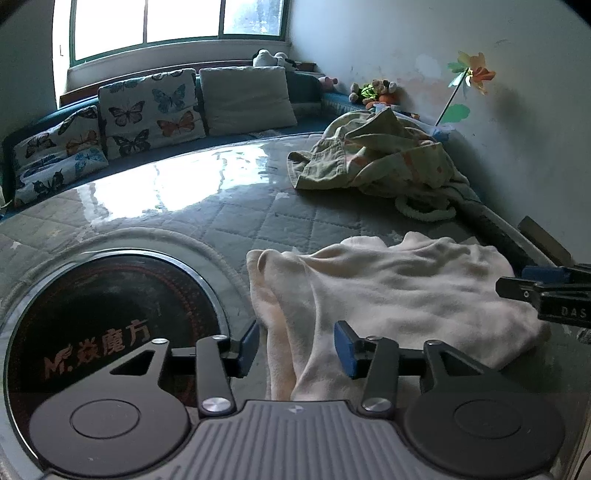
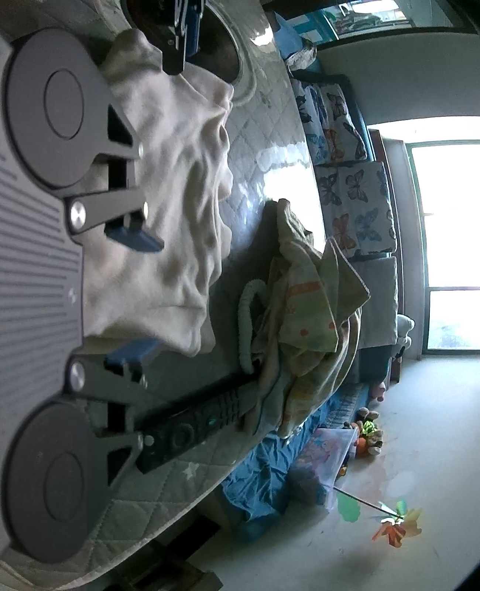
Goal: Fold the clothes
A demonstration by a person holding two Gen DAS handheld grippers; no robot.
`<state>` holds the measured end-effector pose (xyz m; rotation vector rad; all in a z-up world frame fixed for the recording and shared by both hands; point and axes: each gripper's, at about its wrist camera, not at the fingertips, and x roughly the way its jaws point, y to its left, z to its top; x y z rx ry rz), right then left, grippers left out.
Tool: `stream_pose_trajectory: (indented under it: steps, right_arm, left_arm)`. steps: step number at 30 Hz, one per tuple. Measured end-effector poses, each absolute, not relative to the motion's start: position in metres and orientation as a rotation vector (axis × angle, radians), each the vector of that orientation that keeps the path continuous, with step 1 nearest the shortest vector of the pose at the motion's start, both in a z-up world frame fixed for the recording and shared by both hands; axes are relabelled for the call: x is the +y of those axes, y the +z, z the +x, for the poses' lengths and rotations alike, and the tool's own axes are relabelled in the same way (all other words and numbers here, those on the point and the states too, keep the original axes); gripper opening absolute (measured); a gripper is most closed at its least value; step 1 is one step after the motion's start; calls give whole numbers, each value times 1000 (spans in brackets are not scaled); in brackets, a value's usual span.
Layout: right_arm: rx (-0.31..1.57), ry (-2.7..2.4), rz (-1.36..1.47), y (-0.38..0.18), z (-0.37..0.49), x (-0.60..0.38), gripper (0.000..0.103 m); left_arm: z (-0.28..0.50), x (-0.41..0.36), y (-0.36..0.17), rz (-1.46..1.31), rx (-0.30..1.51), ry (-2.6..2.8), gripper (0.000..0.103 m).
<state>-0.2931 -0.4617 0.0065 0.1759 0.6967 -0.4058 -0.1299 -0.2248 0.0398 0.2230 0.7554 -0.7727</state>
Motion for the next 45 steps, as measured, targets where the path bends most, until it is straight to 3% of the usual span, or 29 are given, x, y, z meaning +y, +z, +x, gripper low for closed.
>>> stream_pose_trajectory:
  steps: [4,13,26,31,45]
  right_arm:
    - [704,-377,165,7,-298,-449,68]
    - [710,-347,166,4,-307,-427,76]
    - [684,-325,179,6,-318,-399,98]
    - [678,-322,184,7,-320,-390,103]
    - [673,-330,184,8,-329,-366,103]
  left_arm:
    - [-135,-219,41,226,748,-780,55]
    - [-153,-208,43,236,718,-801,72]
    - [-178,-188,54,225,631,-837,103]
    - [-184,-180,57,217,616,-835,103]
    - [-205,-163,59,187,595,-859,103]
